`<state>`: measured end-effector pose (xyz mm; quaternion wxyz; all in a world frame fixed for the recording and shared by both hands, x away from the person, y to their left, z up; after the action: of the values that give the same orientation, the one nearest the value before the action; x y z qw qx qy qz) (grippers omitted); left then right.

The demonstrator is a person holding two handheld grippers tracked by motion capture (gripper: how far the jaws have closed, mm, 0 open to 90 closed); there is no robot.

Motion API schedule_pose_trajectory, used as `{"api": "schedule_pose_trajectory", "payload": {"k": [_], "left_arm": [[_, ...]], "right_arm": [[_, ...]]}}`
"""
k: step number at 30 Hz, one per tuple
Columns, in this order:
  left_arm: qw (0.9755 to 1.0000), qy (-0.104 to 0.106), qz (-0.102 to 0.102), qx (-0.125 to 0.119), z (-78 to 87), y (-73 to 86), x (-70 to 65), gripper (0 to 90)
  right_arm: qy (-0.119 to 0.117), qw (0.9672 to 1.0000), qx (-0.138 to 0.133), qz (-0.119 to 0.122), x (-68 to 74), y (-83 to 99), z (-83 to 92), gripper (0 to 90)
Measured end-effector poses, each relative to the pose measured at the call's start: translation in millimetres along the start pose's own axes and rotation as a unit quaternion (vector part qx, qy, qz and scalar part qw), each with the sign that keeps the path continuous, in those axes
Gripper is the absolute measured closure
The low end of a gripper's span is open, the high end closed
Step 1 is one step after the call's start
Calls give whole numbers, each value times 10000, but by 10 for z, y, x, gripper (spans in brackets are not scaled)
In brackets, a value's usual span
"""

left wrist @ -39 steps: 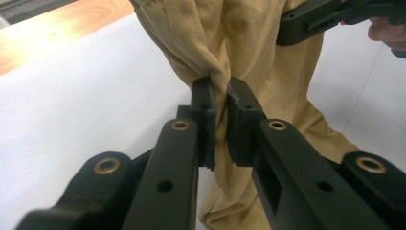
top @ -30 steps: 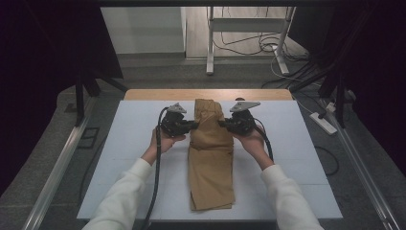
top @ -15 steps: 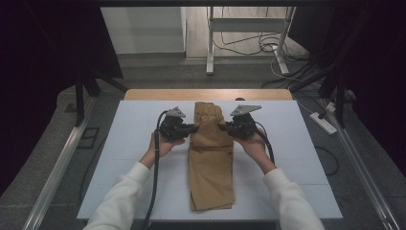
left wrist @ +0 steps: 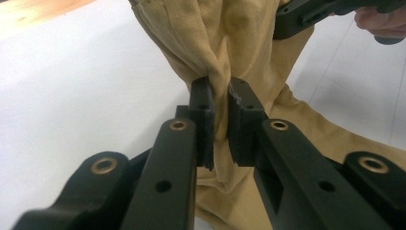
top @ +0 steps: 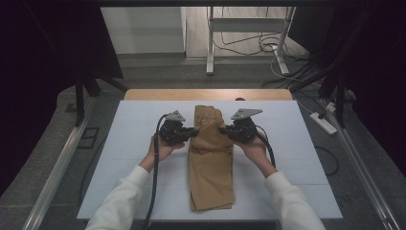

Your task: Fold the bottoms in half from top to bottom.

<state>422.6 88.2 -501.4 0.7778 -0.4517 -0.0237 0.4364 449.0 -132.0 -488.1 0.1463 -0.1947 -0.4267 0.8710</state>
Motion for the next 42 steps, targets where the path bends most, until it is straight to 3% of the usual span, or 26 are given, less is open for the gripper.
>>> {"api": "schedule_pose_trajectory", "payload": {"k": [27,42], "left_arm": [[9999,10,-36,145,-9,174,-94,804],[9999,47,-49,158,33,255,-164,806]], "right_arm": [[-149,9998,-62,-101,213,182,55,821],[-200,9998,-80,-14,346,202,141,822]]}}
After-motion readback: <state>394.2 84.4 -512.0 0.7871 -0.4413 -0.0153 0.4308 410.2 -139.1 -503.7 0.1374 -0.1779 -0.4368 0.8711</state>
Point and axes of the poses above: each handheld gripper's, and its own axes: z roughly backward along the jaws, y roughly out of its underside, x roughly to its left, the point moved 4 cm from there along -z, roughly forward along the jaws, and after that the axes turned 15 degrees about z, right-handed, at the moved point
